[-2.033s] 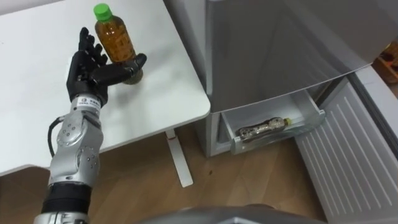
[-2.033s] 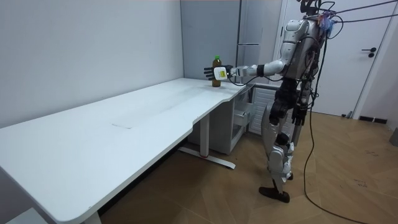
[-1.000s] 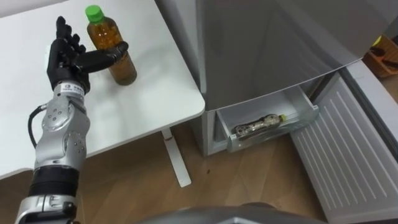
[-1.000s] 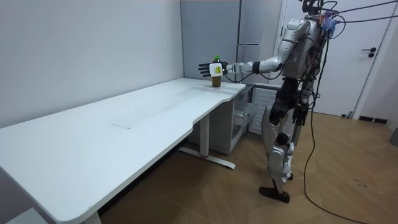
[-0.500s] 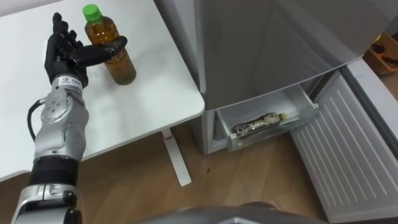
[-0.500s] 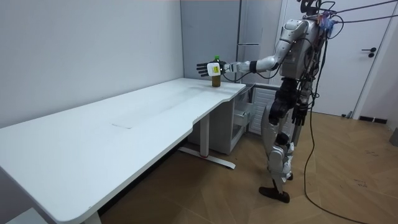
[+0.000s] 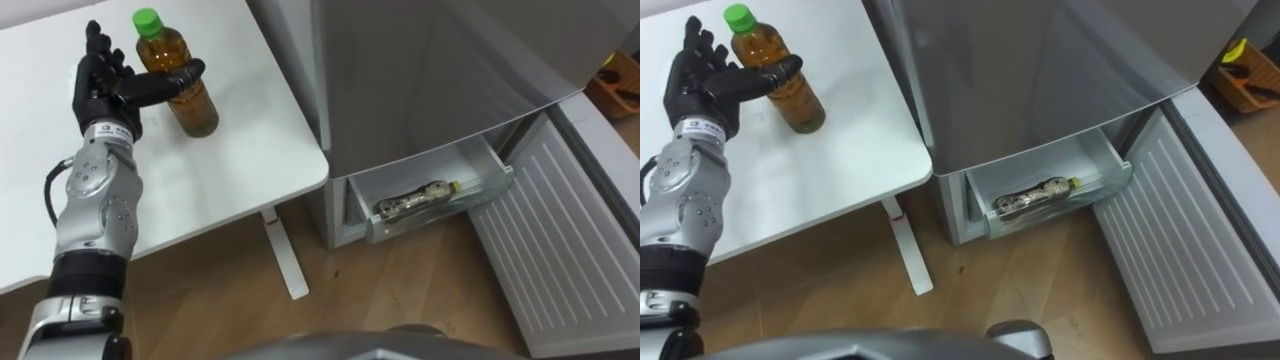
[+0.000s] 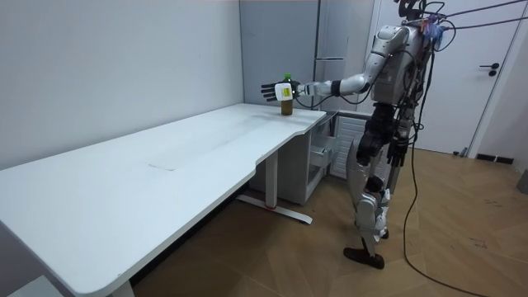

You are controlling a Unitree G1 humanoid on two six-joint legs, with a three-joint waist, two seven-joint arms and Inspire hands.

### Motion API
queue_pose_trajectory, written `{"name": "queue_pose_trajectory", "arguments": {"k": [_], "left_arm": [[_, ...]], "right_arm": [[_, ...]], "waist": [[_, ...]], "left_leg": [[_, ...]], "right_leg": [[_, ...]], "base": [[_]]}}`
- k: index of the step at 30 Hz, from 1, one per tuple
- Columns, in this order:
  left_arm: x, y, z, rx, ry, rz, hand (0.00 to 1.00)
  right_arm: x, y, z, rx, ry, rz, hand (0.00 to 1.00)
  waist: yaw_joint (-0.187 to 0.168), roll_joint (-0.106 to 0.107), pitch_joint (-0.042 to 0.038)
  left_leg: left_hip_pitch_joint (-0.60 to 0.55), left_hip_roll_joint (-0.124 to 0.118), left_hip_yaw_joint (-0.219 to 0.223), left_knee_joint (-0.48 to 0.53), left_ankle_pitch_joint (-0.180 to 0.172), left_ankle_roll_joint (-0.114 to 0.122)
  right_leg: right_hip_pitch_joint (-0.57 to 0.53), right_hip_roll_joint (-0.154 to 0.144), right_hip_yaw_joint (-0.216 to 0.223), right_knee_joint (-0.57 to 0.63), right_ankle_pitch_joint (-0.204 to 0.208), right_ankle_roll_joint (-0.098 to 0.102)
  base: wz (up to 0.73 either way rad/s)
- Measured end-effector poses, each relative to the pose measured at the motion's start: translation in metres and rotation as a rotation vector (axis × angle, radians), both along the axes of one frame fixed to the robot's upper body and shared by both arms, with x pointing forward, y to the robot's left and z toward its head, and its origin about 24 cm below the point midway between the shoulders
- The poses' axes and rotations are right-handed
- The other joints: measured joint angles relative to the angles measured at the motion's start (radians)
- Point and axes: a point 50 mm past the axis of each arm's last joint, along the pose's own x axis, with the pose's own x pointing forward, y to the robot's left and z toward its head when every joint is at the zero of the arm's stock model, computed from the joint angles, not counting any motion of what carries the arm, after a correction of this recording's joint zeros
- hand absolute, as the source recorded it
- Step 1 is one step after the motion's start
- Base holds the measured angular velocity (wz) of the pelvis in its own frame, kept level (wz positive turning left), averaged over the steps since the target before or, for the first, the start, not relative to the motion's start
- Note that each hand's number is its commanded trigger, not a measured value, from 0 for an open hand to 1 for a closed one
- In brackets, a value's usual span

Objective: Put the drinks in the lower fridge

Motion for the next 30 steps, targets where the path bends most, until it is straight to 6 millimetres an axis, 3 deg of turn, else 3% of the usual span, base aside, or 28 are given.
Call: {"name": "queue_pose_trajectory", "arguments": {"k": [1, 2, 3, 4, 5, 6, 30], "left_arm": [[0.0, 0.0, 0.0, 0.0, -0.001, -0.005, 0.0], [0.0, 0.0, 0.0, 0.0, -0.001, -0.006, 0.11], [0.001, 0.0, 0.0, 0.0, 0.002, -0.007, 0.51], [0.002, 0.001, -0.001, -0.001, 0.007, -0.008, 0.67], [0.004, 0.002, -0.003, -0.001, 0.022, -0.007, 0.91], [0.004, 0.004, -0.004, 0.002, 0.033, -0.011, 1.0], [0.01, 0.004, -0.008, -0.01, 0.085, -0.093, 1.0]], "right_arm": [[0.0, 0.0, 0.0, 0.0, 0.0, 0.001, 0.0], [0.0, 0.0, 0.0, 0.0, 0.0, 0.002, 0.0], [0.001, 0.0, 0.0, 0.0, -0.002, 0.004, 0.0], [0.002, 0.0, 0.0, -0.001, -0.005, 0.005, 0.0], [0.002, 0.0, 0.0, -0.002, -0.008, 0.005, 0.0], [0.004, -0.001, 0.0, -0.004, -0.015, 0.007, 0.0], [0.013, -0.005, 0.002, -0.028, -0.062, 0.01, 0.0]], "waist": [[0.0, 0.0, 0.0], [-0.001, 0.0, 0.0], [-0.004, 0.0, 0.0], [-0.004, 0.0, -0.0002], [-0.007, 0.0, -0.0001], [-0.012, -0.001, 0.0], [-0.017, -0.003, -0.0001]], "left_leg": [[0.0, 0.0, 0.0, -0.002, 0.0, 0.0], [-0.001, 0.0, 0.0, -0.002, 0.0, 0.0], [-0.001, 0.0, 0.0, -0.004, 0.0, 0.0], [-0.001, 0.0, 0.0, -0.005, 0.0, -0.001], [-0.002, 0.0, 0.0, -0.005, 0.001, -0.001], [-0.002, 0.0, 0.0, -0.005, 0.001, -0.002], [-0.001, 0.0, 0.013, 0.005, 0.002, -0.002]], "right_leg": [[-0.004, 0.0, 0.0, 0.0, 0.0, 0.0], [-0.005, 0.0, 0.0, 0.0, 0.0, 0.0], [-0.005, 0.0, 0.0, 0.0, 0.0, 0.0], [-0.003, 0.001, 0.0, 0.0, 0.0, 0.0], [-0.001, 0.001, 0.0, 0.0, 0.0, 0.0], [-0.001, 0.001, 0.0, -0.001, 0.0, 0.0], [-0.012, 0.0, 0.009, -0.002, 0.0, -0.001]], "base": [[0.0], [0.0], [0.0], [0.0], [0.0], [0.0], [-0.01]]}}
